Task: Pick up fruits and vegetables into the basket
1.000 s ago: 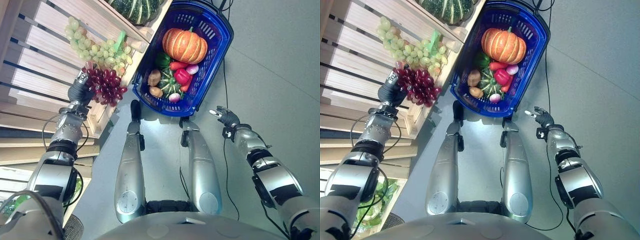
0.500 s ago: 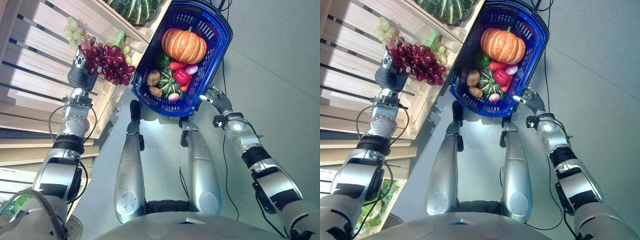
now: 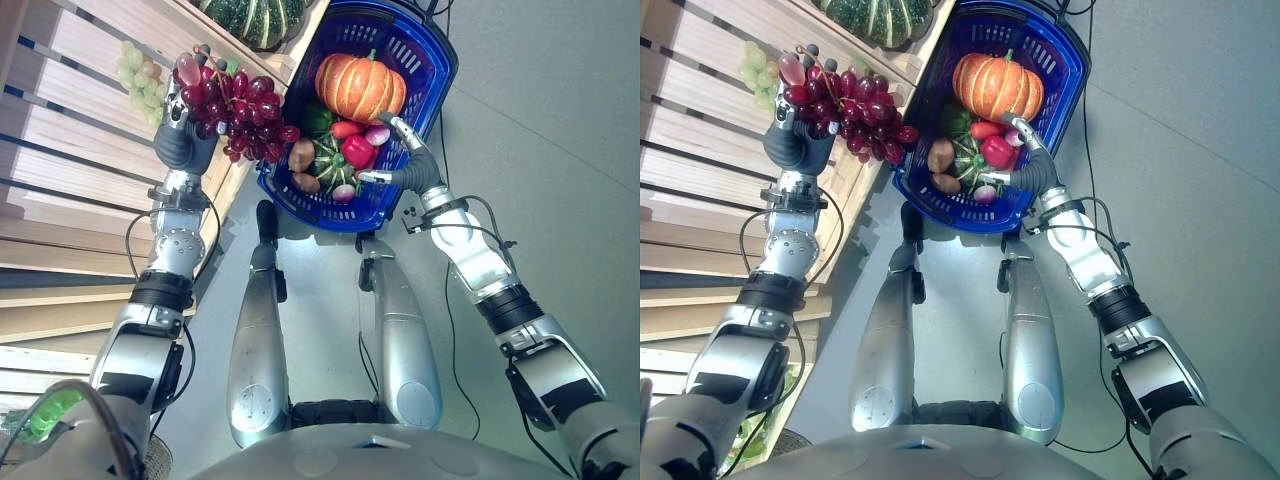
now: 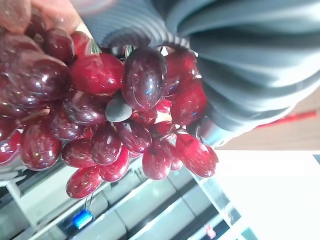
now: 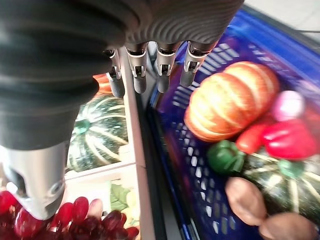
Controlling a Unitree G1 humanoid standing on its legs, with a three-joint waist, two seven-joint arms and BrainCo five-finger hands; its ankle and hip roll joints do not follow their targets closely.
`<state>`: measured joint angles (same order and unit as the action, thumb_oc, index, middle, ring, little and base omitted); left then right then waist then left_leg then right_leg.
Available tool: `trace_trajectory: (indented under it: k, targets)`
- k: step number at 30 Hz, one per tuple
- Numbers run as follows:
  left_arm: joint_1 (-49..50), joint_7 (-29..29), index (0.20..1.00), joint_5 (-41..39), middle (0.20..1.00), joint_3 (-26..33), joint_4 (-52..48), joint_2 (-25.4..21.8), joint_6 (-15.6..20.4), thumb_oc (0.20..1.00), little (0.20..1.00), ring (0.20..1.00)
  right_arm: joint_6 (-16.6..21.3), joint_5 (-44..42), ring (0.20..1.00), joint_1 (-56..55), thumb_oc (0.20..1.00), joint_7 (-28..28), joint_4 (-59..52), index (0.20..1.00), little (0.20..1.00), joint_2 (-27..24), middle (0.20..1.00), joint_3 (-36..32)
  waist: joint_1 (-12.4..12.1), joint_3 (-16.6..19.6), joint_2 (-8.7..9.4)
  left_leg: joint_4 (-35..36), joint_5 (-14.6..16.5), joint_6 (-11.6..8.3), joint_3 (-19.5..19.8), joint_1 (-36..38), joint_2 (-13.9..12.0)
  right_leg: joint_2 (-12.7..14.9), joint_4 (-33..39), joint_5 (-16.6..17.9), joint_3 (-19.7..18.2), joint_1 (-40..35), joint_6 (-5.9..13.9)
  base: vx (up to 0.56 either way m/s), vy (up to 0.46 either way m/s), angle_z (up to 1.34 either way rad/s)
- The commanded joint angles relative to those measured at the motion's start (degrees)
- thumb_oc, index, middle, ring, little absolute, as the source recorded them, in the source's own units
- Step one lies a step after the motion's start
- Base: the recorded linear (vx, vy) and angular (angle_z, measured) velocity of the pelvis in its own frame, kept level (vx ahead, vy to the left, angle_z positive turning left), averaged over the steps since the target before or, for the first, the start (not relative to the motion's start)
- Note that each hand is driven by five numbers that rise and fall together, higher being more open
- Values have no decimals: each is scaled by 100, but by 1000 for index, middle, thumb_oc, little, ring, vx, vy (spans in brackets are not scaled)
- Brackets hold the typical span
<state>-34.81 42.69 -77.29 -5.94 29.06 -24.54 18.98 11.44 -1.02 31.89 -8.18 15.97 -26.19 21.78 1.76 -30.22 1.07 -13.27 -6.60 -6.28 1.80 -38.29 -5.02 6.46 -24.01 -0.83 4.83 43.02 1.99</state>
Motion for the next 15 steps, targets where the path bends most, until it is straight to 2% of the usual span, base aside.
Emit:
trace_trajectory:
  k: [1, 8, 15]
  targets:
    - [-146, 449, 200, 206, 200, 197, -601, 128, 317, 200, 200, 200, 229, 185, 1000, 18, 1000, 19, -592, 1000, 1000, -141, 1000, 172, 12, 43, -96, -460, 620, 324, -314, -108, 479, -277, -7, -500, 307, -372, -124, 0, 0, 0]
    - [-256, 473, 200, 356, 200, 28, -1081, 219, 257, 200, 200, 200, 126, 262, 1000, 353, 1000, 226, -815, 1000, 1000, -204, 1000, 421, -23, 43, -150, -464, 629, 321, -331, -83, 495, -234, 15, -491, 303, -396, -130, 0, 0, 0]
    - [-391, 541, 200, 389, 200, -157, -1379, 314, 195, 200, 200, 200, 13, 137, 1000, 670, 1000, 446, -1001, 1000, 1000, -52, 1000, 714, -63, 43, -201, -449, 629, 317, -341, -39, 532, -193, 46, -481, 311, -433, -141, 1, 1, 1]
